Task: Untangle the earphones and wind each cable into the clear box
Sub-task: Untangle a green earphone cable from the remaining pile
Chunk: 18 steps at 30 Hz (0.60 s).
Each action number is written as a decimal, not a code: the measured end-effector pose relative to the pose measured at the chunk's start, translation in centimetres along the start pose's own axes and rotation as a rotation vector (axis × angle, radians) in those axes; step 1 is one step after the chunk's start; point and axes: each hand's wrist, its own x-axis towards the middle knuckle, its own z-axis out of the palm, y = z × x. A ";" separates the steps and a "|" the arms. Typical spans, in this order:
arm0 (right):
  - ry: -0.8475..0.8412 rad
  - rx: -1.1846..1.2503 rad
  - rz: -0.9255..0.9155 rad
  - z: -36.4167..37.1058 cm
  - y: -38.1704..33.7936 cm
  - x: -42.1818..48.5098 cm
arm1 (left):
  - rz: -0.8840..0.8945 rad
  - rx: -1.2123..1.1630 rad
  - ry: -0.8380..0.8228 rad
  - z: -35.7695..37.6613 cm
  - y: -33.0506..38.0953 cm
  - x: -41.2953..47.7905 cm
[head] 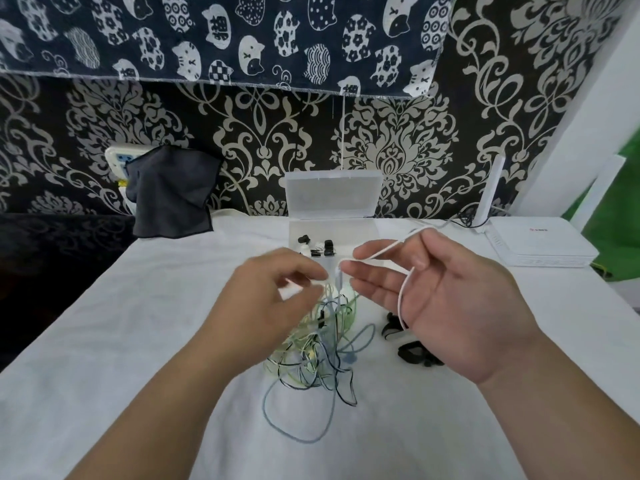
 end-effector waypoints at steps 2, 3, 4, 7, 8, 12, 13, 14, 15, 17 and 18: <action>-0.069 0.052 -0.021 0.1 -0.2 -0.1 | -0.012 0.019 -0.126 1.0 -0.2 -0.1; -0.116 0.093 -0.026 -0.2 -0.4 -0.1 | -0.035 0.064 -0.151 1.4 -0.6 -0.1; -0.185 0.148 -0.025 -0.5 -0.7 -0.1 | -0.066 0.110 -0.159 1.8 -1.0 -0.1; -0.231 0.376 -0.049 -1.1 -2.2 -0.1 | -0.159 0.283 -0.140 2.0 -2.1 -0.1; -0.202 0.401 -0.069 -1.6 -3.1 -0.1 | -0.183 0.333 -0.115 1.9 -2.4 -0.1; -0.195 0.459 -0.147 -3.6 -5.2 -0.5 | -0.204 0.409 -0.009 1.2 -2.8 0.2; -0.171 0.464 -0.154 -3.8 -5.6 -0.8 | -0.199 0.422 -0.003 1.1 -2.8 0.3; -0.121 0.450 -0.175 -3.9 -5.8 -0.9 | -0.191 0.419 0.002 1.1 -2.9 0.3; -0.076 0.424 -0.192 -3.9 -5.8 -0.9 | -0.184 0.387 0.011 1.0 -3.0 0.4; 0.161 0.278 -0.232 -3.6 -5.9 -1.1 | -0.179 0.255 0.049 1.0 -3.0 0.5; 0.321 0.161 -0.221 -3.6 -5.9 -1.1 | -0.187 0.179 0.077 0.9 -2.9 0.5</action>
